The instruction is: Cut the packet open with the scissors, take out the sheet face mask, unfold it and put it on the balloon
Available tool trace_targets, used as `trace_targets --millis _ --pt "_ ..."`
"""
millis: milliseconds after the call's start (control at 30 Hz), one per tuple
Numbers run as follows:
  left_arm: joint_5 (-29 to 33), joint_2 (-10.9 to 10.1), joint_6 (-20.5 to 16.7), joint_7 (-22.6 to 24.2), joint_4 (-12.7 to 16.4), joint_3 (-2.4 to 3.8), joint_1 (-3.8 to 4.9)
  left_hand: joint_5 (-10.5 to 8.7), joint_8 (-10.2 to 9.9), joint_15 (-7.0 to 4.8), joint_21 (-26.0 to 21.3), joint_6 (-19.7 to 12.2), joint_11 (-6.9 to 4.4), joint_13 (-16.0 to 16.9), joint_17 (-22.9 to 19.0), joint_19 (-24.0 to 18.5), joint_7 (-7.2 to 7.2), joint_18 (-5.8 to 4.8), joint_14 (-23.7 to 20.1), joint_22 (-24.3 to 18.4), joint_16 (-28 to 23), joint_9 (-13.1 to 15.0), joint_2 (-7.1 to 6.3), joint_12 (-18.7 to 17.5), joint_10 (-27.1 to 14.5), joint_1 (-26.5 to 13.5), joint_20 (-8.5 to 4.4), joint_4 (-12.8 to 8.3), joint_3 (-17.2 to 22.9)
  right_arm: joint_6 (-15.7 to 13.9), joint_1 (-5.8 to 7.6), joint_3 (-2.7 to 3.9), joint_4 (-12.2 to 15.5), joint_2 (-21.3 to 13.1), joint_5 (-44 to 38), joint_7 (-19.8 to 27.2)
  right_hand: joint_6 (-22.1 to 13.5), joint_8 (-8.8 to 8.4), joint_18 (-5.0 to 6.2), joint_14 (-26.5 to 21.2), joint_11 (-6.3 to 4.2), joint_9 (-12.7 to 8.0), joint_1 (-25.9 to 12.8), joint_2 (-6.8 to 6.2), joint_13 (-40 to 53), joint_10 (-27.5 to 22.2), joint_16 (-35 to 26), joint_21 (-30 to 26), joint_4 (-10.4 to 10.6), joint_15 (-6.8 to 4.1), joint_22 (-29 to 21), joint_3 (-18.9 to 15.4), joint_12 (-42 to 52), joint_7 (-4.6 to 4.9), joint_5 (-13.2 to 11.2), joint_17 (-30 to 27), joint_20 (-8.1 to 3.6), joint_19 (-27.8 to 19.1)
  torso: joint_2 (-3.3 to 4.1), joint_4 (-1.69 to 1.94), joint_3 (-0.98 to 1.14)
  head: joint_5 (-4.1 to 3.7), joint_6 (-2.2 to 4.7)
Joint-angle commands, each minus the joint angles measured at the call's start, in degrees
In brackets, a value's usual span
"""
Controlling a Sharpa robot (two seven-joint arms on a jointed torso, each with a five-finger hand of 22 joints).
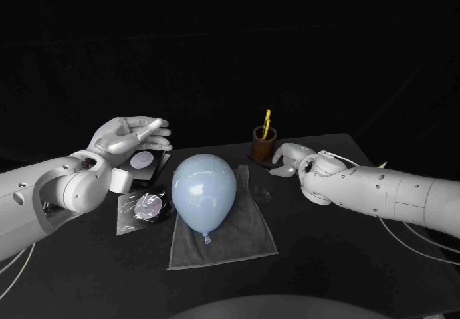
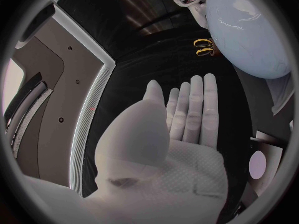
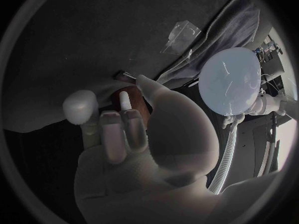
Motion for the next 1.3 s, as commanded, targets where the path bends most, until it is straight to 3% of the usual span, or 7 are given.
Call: trace_targets --millis 33,433,533,700,800,1067,1300 --pt "0.29 -0.12 0.12 0.79 0.20 0.07 -0.04 -0.16 -0.22 -0.07 0.33 0.41 -0.03 0.07 0.04 0.38 0.09 0.36 -0.29 0.07 0.29 -0.08 0.24 -0.24 0.46 0.35 0.09 0.03 -0.47 2.10 -0.35 0.04 -1.27 0.65 -1.45 -0.38 0.65 0.34 -0.66 5.63 0.34 0.15 0.61 0.26 10.50 3.77 0.39 0.42 0.37 0.34 0.19 -0.04 0.49 -0.08 -0.53 13.44 0.27 0.22 0.06 0.02 0.02 0.09 0.01" --pt "0.29 -0.26 0.08 0.63 0.29 0.07 -0.04 -0.17 -0.24 -0.05 0.35 0.45 -0.01 0.07 0.15 0.37 0.12 0.35 -0.39 0.08 0.38 -0.10 0.29 -0.27 0.47 0.38 0.09 0.01 -0.53 4.07 -1.40 0.05 -4.25 2.56 -1.28 0.77 1.60 0.64 -0.78 5.84 0.25 0.32 1.00 1.07 11.26 4.12 0.82 1.19 0.50 0.31 1.25 0.45 1.14 -0.19 -0.76 14.45 0.28 0.39 -0.05 -0.05 0.03 0.28 -0.12" --pt "0.29 -0.21 0.11 0.61 0.28 0.07 -0.04 -0.17 -0.24 -0.05 0.35 0.46 0.00 0.07 0.19 0.36 0.14 0.35 -0.43 0.08 0.41 -0.11 0.31 -0.29 0.47 0.39 0.09 0.01 -0.55 4.68 -1.78 0.05 -4.99 3.11 -1.21 1.21 2.61 0.37 -0.86 5.99 0.19 0.20 1.73 2.19 11.80 4.36 1.08 1.74 0.42 0.27 2.01 2.00 1.59 -0.27 -4.47 15.08 0.26 0.44 -0.04 -0.08 0.02 0.31 -0.06" --pt "0.29 -0.21 0.10 0.55 0.33 0.07 -0.04 -0.17 -0.26 -0.02 0.36 0.47 0.02 0.07 0.26 0.33 0.17 0.34 -0.53 0.08 0.45 -0.12 0.34 -0.32 0.46 0.38 0.09 0.01 -0.60 5.85 -2.73 0.04 -5.94 3.99 -1.08 2.14 4.16 0.33 -0.93 5.99 -0.04 0.15 2.02 2.97 12.53 4.71 1.08 2.29 0.37 0.13 2.79 3.48 2.23 -0.60 -4.58 15.08 0.19 0.57 -0.02 -0.07 0.00 0.33 -0.07" --pt "0.29 -0.23 0.10 0.51 0.36 0.07 -0.03 -0.17 -0.26 -0.02 0.36 0.47 0.02 0.07 0.26 0.33 0.17 0.34 -0.53 0.08 0.45 -0.12 0.34 -0.32 0.46 0.38 0.09 0.01 -0.60 6.18 -3.19 0.04 -6.08 4.37 -1.03 2.63 6.10 0.52 -0.98 5.99 -0.46 0.21 2.60 3.77 13.01 4.94 1.08 2.71 -0.06 -0.17 3.40 5.05 2.65 -1.12 -4.54 15.08 -0.07 0.65 0.01 -0.07 0.02 0.33 -0.10" --pt "0.29 -0.29 0.21 0.37 0.41 0.07 -0.03 -0.17 -0.26 -0.02 0.36 0.47 0.02 0.07 0.26 0.33 0.17 0.34 -0.53 0.08 0.45 -0.12 0.34 -0.32 0.46 0.38 0.09 0.01 -0.60 5.68 -3.77 0.03 -6.45 4.74 -2.04 3.32 13.75 4.32 -1.11 5.99 -3.09 3.03 4.76 5.73 14.15 5.49 1.08 3.60 -3.71 -2.28 4.81 9.23 3.67 -4.17 -5.61 15.08 -1.96 0.71 -0.08 -0.05 -0.03 0.37 -0.41" --pt "0.29 -0.34 0.32 0.26 0.41 0.07 -0.03 -0.17 -0.29 0.01 0.36 0.51 0.05 0.06 0.38 0.29 0.20 0.32 -0.70 0.08 0.54 -0.14 0.42 -0.36 0.45 0.43 0.10 -0.01 -0.65 4.31 -3.87 0.02 -6.44 4.45 -4.14 3.29 14.79 5.37 -1.24 5.99 -3.63 4.37 3.90 5.69 14.58 5.69 1.08 3.97 -4.84 -2.79 5.49 11.49 4.07 -4.74 -5.97 15.08 -2.52 0.81 -0.10 -0.11 -0.02 0.43 -0.45"
